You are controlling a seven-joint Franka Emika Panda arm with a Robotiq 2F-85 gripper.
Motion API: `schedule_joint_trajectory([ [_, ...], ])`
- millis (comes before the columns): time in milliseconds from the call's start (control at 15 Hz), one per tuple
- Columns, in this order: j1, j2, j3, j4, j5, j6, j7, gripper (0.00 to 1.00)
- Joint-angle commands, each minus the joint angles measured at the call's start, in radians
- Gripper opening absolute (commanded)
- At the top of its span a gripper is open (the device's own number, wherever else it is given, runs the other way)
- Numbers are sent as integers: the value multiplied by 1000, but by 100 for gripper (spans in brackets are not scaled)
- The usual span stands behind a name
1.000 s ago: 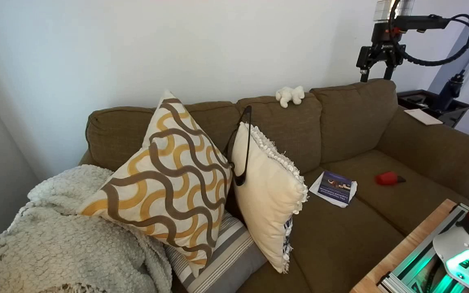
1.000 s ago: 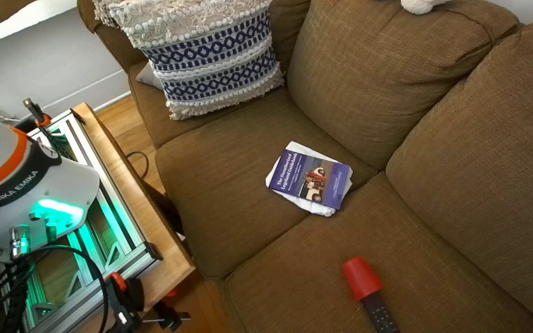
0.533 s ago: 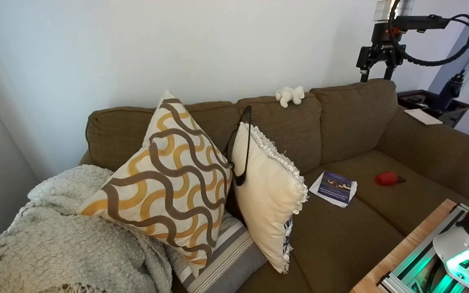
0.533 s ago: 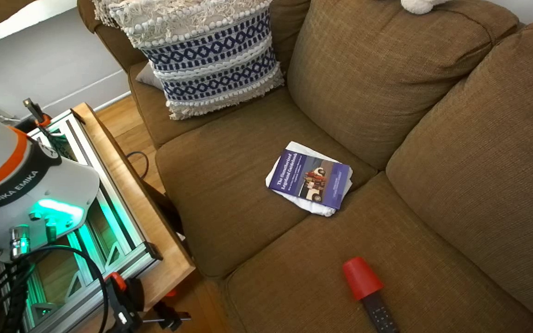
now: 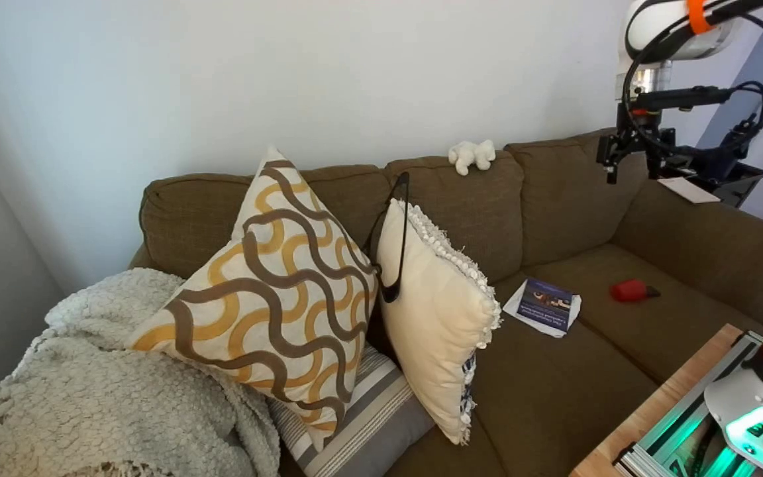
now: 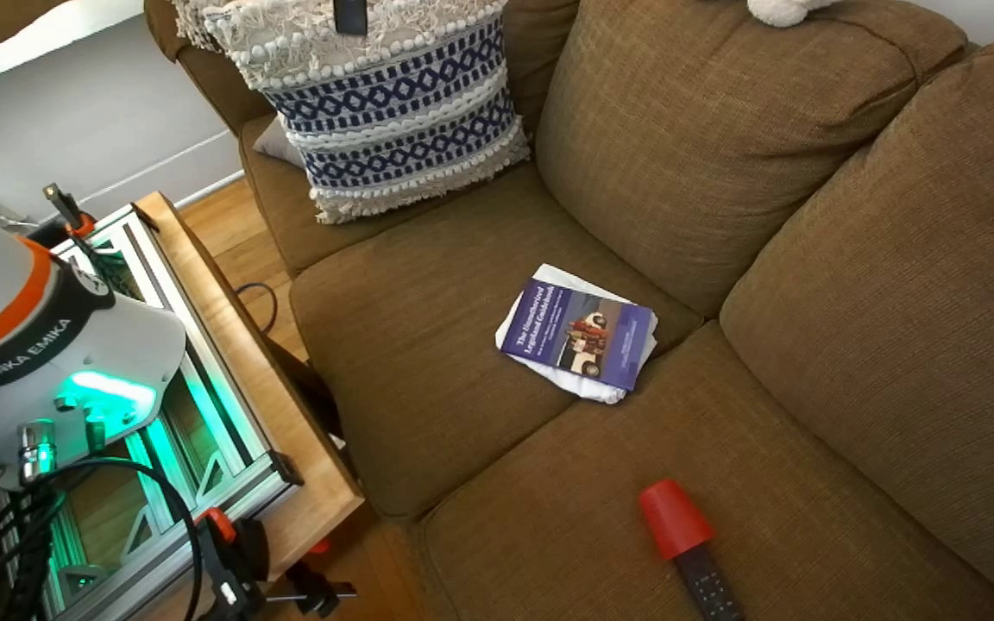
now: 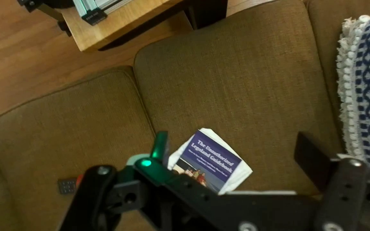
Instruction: Put the book on top of the couch
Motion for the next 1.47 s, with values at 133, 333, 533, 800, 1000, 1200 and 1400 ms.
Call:
schedule_joint_trajectory([
  [133, -122, 167, -144, -36, -87, 73, 21, 100],
  [333, -125, 163, -169, -43, -76, 59, -5, 100],
  [533, -148, 208, -199, -23, -74, 59, -27, 100],
  [800, -150, 269, -202, 4, -49, 93, 31, 100],
  [1000, -155, 372, -218, 8, -72, 299, 165, 100],
  [1200, -135, 522, -233, 24, -50, 520, 321, 100],
  [1400, -87, 670, -271, 33, -75, 644, 508, 100],
])
